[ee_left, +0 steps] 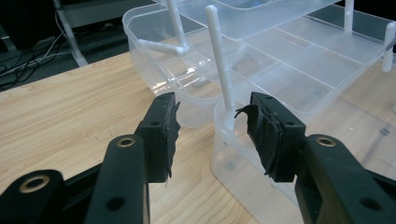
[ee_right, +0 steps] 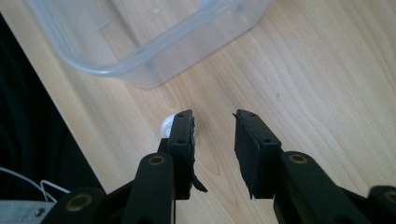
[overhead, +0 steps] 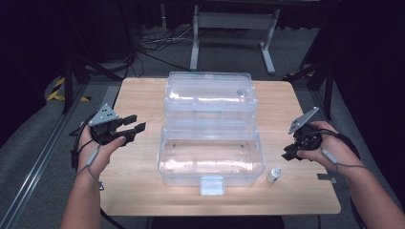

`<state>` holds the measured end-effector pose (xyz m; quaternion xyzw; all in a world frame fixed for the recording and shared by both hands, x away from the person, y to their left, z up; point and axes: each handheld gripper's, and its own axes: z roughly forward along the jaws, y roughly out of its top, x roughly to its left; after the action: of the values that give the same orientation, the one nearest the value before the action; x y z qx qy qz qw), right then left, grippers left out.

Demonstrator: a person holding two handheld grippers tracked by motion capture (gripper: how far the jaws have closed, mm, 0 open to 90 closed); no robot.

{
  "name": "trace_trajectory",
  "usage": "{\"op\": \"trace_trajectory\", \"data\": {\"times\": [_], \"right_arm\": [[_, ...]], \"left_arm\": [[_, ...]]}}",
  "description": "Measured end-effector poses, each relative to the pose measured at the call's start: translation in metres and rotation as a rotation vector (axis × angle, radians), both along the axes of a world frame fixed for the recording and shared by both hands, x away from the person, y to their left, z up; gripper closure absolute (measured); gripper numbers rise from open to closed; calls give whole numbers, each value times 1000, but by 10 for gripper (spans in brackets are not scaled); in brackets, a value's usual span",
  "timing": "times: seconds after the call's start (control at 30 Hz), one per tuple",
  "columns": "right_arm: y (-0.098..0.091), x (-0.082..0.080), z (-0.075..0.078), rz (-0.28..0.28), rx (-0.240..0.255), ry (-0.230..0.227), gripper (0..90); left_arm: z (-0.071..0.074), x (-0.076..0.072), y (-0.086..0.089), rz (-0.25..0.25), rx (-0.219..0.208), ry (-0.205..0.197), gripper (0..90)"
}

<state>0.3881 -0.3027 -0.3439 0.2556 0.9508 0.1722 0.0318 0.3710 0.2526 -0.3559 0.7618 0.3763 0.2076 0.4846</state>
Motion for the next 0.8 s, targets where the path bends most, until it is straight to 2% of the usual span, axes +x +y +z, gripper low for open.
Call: {"op": "trace_trajectory", "data": {"times": [0.1,0.3,0.37,0.8], "right_arm": [[4,-3,-2,25,-17,18,680],[14,-8,-5,74,-55,28,671],[17,-8,-7,76,-69,37,665],[28,-4,-33,131,-150,87,628]], "left_arm": [[0,1,0,-2,2,0,527],[0,1,-1,-6,2,1,526],[0,1,-1,-8,1,2,525],[-2,-3,6,13,-2,13,520]]}}
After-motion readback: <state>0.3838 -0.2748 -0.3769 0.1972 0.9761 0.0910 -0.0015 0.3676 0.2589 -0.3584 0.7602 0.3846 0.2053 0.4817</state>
